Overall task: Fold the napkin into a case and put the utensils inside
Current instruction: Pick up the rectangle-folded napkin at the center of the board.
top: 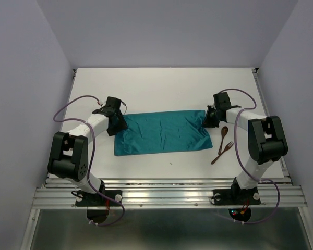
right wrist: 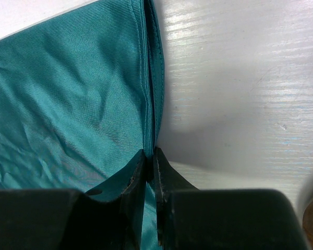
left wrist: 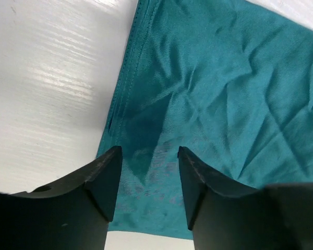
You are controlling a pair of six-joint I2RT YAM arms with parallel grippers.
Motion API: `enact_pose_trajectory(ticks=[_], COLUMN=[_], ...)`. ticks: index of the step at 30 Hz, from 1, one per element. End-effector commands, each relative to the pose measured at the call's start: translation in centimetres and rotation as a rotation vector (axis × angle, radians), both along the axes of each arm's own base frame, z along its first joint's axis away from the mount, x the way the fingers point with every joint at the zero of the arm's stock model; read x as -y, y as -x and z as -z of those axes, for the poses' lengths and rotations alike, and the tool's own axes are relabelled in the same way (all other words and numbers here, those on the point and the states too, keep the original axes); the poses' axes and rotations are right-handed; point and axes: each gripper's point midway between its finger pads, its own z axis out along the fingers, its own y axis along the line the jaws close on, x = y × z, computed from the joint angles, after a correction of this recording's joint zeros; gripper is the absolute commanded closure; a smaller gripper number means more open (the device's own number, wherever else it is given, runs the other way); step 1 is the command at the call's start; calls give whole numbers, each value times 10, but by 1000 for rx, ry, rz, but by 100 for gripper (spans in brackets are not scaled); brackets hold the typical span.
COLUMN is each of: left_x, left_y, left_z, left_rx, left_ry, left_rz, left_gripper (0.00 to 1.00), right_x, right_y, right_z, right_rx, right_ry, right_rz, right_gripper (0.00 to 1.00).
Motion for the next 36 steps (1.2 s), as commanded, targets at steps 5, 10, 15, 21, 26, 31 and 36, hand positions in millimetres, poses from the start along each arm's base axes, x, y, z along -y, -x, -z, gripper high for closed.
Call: enact_pose_trajectory(ticks=[5, 10, 15, 21, 26, 31, 36], left_x=[-10, -22, -28, -29, -25, -23, -21], left_y=[7, 11, 12, 14, 22, 25, 25], left_z=[11, 15, 16, 30, 52, 58, 57], left_rx=[-38, -51, -44, -73, -123, -137, -134], left_ry=[-49, -100, -120, -73, -37, -23, -14], left_rz=[-38, -99, -128, -150, -143, -136, -125], left_gripper=[34, 37, 37, 34, 39, 57, 70], right_x=[-3, -3, -3, -2, -2, -2, -3], right_y=[5, 6, 5, 6, 7, 6, 5], right_z=[3, 3, 5, 6, 5, 3, 3], right_rx=[-7, -8, -13, -17, -19, -14, -13], right_ry=[5, 6, 6, 8, 10, 10, 7], right_rz=[-10, -11, -10, -11, -12, -7, -8], right_gripper=[84, 84, 84, 83, 83, 83, 84])
